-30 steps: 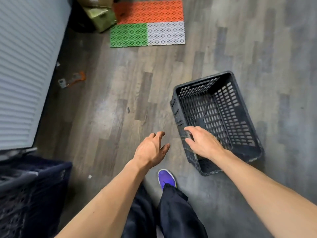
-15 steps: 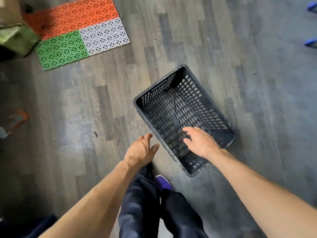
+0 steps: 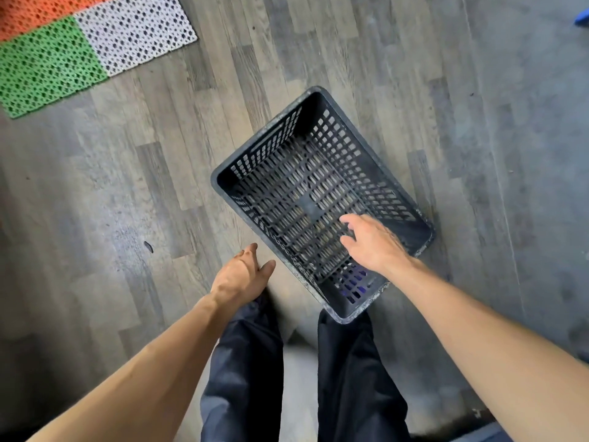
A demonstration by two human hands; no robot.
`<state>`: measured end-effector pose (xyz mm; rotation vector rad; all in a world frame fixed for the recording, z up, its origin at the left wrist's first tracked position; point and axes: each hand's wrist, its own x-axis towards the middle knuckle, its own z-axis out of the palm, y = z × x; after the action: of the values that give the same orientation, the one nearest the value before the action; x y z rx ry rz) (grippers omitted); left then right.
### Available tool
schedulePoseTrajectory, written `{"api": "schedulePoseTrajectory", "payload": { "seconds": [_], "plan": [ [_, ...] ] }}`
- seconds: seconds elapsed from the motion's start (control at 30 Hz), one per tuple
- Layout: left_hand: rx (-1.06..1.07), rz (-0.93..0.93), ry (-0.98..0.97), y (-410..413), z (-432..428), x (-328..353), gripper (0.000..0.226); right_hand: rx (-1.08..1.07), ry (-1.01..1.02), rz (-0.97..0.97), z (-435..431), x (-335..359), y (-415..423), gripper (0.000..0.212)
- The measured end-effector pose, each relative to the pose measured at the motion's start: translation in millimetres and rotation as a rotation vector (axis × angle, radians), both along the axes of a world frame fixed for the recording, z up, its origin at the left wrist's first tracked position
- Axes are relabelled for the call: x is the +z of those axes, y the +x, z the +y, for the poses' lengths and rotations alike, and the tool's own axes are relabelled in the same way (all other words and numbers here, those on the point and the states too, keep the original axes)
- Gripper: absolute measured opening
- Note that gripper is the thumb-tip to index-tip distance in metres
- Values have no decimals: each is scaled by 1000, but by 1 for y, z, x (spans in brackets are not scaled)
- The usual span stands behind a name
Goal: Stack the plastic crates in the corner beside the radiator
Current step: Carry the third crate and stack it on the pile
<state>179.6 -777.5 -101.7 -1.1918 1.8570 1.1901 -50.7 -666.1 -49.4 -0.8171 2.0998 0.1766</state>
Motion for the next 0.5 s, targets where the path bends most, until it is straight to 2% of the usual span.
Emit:
{"api": "schedulePoseTrajectory", "payload": {
  "seconds": [0.27,0.4,0.5],
  "plan": [
    [206,-136,29,-41,22,-42,79,55,-12,31,9,-52,-52,49],
    [391,-177,20,-67,38,-54,78,139,-18,61,9,-68,-89,51],
    [571,-183,-62,-82,49,-64,72,180,-43,103,5,-78,-118,54]
  ]
}}
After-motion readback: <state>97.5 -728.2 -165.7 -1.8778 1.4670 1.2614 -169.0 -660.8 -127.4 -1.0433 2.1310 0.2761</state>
